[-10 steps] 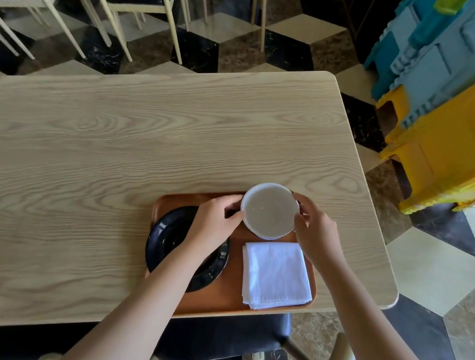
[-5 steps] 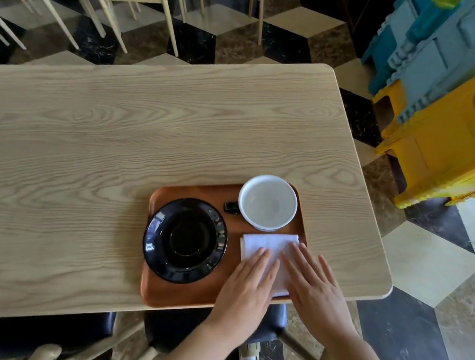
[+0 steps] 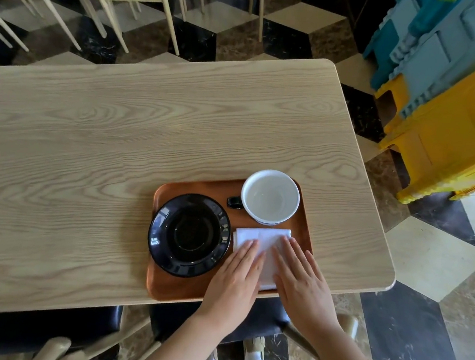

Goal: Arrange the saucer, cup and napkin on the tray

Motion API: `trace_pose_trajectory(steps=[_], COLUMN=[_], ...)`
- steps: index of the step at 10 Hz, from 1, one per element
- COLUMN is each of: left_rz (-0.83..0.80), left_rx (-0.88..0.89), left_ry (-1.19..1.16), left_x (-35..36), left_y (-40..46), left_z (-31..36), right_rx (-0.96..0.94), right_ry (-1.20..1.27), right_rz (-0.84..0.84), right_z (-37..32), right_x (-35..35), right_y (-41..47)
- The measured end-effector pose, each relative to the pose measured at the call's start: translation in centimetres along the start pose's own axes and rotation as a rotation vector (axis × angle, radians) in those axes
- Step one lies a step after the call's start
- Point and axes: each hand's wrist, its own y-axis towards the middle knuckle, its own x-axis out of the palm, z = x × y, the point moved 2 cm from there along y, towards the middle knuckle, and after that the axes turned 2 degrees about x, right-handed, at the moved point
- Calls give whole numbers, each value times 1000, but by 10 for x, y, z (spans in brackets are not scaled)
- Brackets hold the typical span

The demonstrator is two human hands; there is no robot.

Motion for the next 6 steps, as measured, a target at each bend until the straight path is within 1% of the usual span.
trace_pose_trajectory(steps=[2,3,4,5,6], left_rz=[-12,-63,-118,-203,-209], left_rx=[7,-1,-21,-17,1], left_ry=[9,0,-41,-68,-84], left_x=[-2,-8,-27,-52,-92], left_y=[0,3,6,14,20], left_z=[2,2,5,7,10], right_rx=[17,3,46,86,83], right_ry=[-8,-51,-73,-43,56], right_rz=[-26,-14,-58,-180,-296], right_z=[-1,-1,-6,-17,-25], right_x=[-6,-7,-13,-36,-66], right_y=[1,3,4,11,17])
